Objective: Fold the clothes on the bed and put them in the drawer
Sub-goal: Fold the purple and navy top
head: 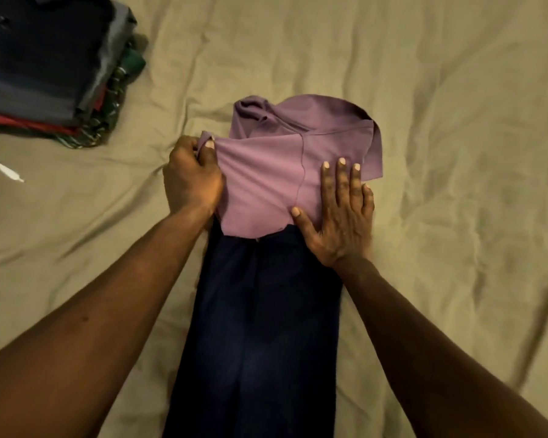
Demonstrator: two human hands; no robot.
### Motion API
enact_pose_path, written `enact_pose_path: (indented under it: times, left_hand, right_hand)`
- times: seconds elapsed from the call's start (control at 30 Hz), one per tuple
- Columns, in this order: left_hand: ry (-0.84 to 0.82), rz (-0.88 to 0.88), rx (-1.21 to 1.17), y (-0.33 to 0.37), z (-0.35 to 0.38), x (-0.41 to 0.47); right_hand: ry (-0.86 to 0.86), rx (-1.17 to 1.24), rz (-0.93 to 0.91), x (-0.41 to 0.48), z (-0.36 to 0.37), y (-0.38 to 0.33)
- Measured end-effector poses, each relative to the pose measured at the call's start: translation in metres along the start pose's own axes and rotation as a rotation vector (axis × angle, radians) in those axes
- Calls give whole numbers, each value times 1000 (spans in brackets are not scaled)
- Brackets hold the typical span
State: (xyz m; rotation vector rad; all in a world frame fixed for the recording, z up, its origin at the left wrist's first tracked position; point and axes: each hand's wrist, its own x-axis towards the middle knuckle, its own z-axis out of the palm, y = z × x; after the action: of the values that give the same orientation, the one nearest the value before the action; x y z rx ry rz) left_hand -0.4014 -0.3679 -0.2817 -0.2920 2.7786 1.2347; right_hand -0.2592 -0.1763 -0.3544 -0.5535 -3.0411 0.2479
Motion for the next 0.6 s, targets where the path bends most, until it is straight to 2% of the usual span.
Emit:
enact_pose_path:
  times: [0.1,0.17,0.2,0.27,0.3,0.37,0.43,0.5,0.6]
  left_hand:
    - [-74,70,62,20,6,22]
    - [-128,55,95,29,9,33]
    - [-150,35,98,30,9,36]
    - [-205,-2,91,28,8,39]
    - [-225,-14,94,27,7,38]
    - [-193,-9,124,25,2,35]
    - [-90,19,120,26,-8,30]
    - [-32,47,95,33,-14,23]
    - [-96,110,135,56,-10,8]
  right_hand:
    - [73,19,40,-2,-12,-7]
    - [248,100,-105,-13,-25,-25]
    - [278,146,-216,-22,-31,-43]
    - [195,149,-359,-31,-38,-86]
    - [142,106,-357,-31,-37,-106]
    - [77,81,-228,-21,-32,-137]
    - [113,192,-88,-3,-32,-152]
    - [180,449,73,8,-36,-154]
    - [257,1044,376,7,-48,-149]
